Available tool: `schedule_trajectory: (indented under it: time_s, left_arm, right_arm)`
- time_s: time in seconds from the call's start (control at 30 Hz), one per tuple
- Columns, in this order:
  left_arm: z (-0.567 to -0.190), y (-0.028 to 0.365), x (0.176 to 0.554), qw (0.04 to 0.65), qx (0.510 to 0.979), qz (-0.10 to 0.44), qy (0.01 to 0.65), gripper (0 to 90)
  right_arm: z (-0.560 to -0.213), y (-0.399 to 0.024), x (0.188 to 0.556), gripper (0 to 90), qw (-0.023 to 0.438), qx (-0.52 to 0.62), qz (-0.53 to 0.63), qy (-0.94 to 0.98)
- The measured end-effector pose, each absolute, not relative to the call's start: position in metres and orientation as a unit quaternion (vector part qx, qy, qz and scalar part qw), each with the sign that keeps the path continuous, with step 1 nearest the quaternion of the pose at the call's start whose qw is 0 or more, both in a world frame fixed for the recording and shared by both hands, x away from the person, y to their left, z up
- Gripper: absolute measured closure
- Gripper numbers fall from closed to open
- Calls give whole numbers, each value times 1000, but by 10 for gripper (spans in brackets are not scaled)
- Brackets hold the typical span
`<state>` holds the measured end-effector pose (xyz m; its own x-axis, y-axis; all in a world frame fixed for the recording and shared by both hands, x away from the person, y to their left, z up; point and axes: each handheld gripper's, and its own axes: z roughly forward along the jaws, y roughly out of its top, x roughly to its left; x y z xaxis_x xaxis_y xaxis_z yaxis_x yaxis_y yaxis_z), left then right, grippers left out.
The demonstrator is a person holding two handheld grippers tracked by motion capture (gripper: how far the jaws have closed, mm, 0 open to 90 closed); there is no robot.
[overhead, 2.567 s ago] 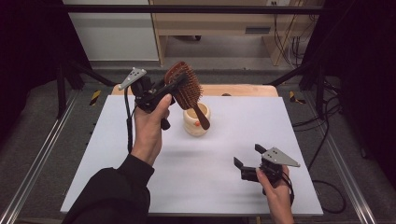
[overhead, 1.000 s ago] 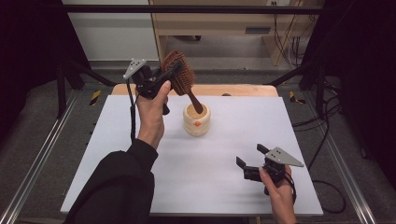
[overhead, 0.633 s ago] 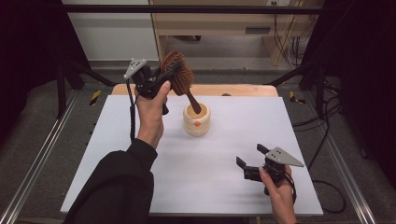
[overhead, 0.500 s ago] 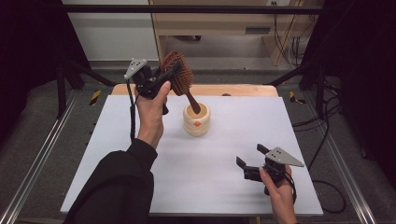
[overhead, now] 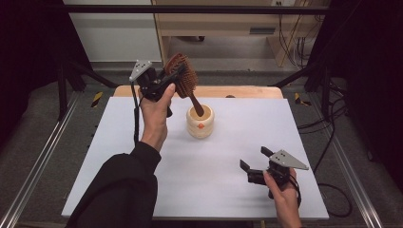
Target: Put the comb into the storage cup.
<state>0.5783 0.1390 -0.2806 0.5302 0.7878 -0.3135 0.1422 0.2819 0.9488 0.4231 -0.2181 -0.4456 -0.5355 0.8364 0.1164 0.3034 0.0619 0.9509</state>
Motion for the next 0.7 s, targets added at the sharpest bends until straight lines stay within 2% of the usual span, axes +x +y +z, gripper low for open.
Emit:
schedule_trajectory:
  time_s: [0.7]
  left_arm:
    - [-303, 125, 598, 662, 567, 233, 431, 516]
  right_arm:
    - [-447, -219, 424, 40, 245, 414, 543, 688]
